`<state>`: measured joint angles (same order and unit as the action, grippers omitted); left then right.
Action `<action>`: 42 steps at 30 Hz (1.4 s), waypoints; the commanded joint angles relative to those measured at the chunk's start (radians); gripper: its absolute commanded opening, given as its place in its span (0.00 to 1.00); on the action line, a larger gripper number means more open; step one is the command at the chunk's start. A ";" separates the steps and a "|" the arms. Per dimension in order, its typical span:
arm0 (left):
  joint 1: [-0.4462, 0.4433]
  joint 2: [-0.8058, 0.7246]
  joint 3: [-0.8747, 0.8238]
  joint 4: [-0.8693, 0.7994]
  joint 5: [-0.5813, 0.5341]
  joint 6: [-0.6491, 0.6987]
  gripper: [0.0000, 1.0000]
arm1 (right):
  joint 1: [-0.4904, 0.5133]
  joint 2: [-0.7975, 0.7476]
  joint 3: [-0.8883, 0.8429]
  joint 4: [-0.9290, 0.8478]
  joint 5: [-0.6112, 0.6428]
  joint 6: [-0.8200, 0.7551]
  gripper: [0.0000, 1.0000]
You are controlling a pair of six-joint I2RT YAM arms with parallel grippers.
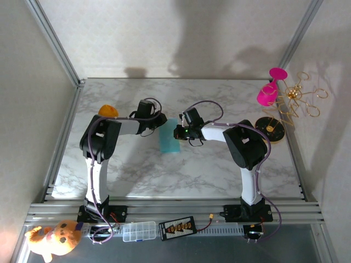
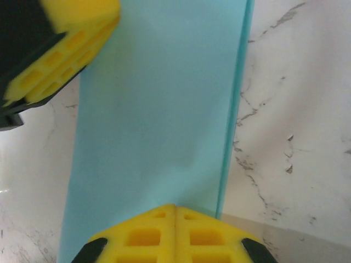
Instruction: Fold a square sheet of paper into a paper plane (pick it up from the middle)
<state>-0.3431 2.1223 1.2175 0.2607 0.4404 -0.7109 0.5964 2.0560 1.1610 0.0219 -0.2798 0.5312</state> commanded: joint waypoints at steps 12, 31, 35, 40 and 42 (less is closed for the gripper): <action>0.114 0.067 0.039 -0.133 -0.100 0.039 0.14 | -0.024 0.191 -0.169 -0.378 0.310 -0.042 0.00; 0.073 -0.113 0.024 -0.213 0.041 0.080 0.17 | -0.025 0.060 -0.120 -0.476 0.267 -0.164 0.00; 0.013 -0.099 0.013 -0.179 0.118 0.058 0.17 | -0.026 0.037 -0.117 -0.481 0.236 -0.191 0.00; -0.041 -0.042 0.058 -0.245 0.094 0.080 0.16 | -0.029 0.037 -0.116 -0.480 0.234 -0.193 0.00; -0.044 -0.015 0.088 -0.287 0.059 0.087 0.16 | -0.028 0.045 -0.116 -0.479 0.240 -0.192 0.00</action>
<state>-0.3920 2.0613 1.2640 0.0383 0.5205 -0.6384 0.5941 1.9846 1.1416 -0.0776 -0.1764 0.3676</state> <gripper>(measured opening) 0.165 0.056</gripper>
